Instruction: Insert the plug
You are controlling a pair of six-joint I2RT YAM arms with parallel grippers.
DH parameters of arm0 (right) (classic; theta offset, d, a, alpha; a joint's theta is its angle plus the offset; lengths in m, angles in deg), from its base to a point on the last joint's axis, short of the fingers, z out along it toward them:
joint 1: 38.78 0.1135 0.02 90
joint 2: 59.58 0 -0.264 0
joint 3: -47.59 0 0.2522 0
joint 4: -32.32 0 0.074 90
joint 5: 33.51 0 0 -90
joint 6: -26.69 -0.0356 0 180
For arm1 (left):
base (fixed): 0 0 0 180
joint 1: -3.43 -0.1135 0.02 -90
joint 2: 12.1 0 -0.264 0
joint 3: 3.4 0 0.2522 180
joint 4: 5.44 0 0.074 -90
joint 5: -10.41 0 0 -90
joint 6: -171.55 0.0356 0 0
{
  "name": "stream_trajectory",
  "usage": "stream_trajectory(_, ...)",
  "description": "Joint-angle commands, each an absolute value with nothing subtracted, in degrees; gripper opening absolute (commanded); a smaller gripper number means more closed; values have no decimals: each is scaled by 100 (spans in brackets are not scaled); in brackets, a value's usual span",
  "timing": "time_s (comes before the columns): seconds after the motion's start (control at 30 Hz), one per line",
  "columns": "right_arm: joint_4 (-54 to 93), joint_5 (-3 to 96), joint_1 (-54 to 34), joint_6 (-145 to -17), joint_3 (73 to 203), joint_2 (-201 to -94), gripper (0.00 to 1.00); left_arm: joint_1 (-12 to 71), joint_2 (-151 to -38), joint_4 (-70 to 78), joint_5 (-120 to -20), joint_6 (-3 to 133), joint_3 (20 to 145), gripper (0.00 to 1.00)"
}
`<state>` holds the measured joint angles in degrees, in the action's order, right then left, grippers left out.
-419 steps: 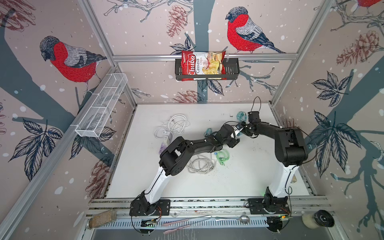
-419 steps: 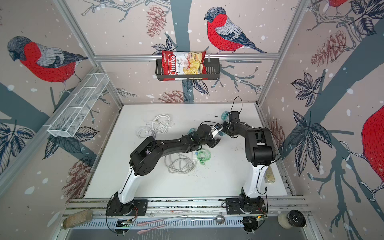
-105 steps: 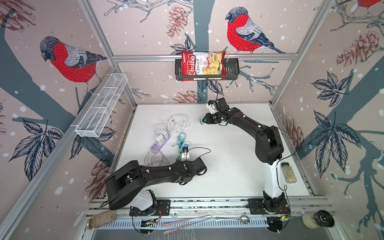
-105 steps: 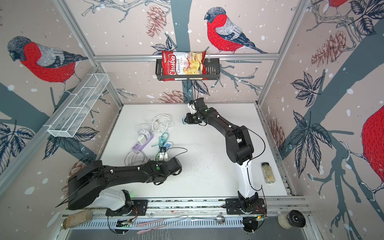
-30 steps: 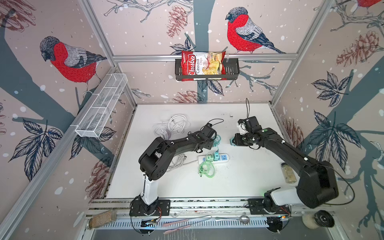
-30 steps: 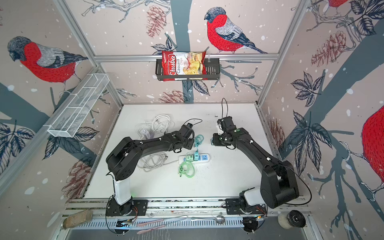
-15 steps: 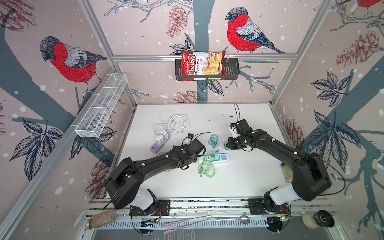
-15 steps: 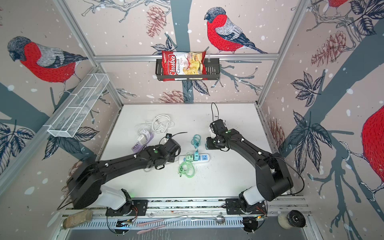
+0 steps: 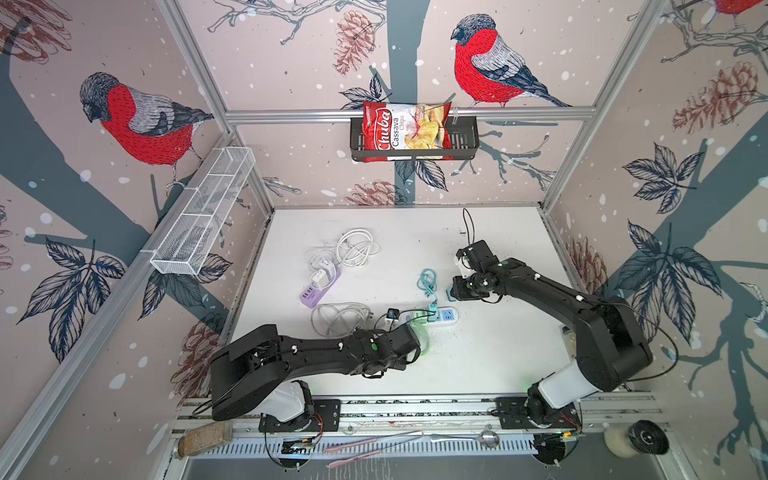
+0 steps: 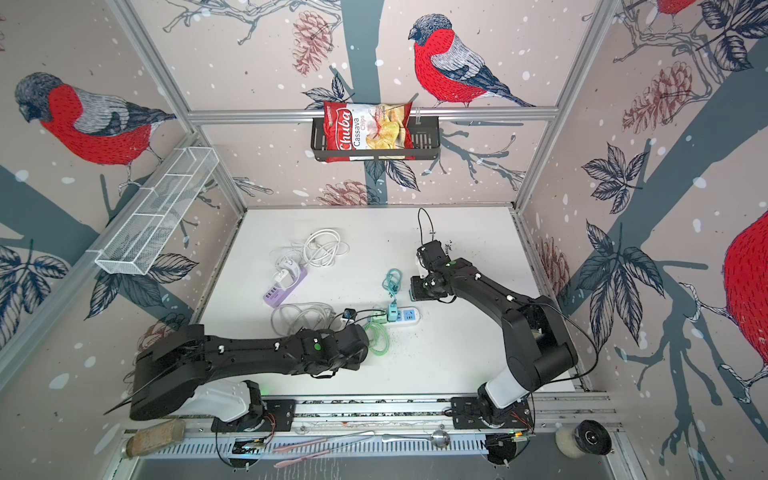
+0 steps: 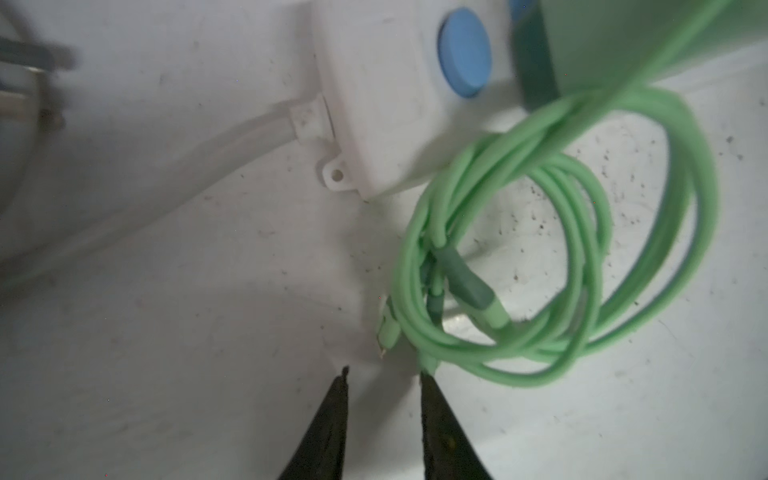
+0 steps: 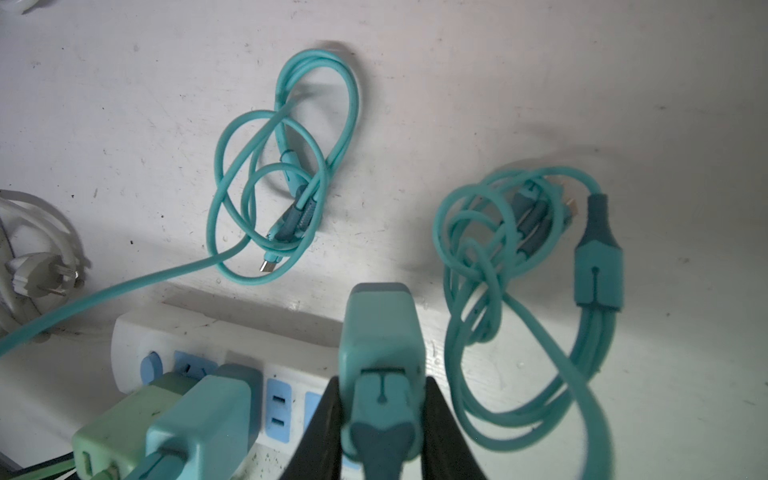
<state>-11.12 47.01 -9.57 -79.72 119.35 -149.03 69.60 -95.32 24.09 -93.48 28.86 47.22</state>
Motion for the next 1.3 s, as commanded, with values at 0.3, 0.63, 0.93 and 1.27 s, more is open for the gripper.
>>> stream_trajectory(0.3, -1136, 4586, -916, -7841, 11841, -14945, 0, 5931, -10195, 2090, -9559, 3522, 4986, 30)
stream_trajectory(0.63, -1430, 4528, -841, -8248, 11374, -14226, 0, 5512, -11294, 1898, -9577, 4489, 5996, 27)
stream_trajectory(0.93, -1632, 4862, -956, -8514, 11207, -13897, 0, 5502, -11557, 1609, -9330, 4689, 6228, 23)
stream_trajectory(1.27, -2076, 5262, -941, -8977, 11730, -13960, 0, 5498, -10874, 1423, -9401, 4798, 5663, 23)
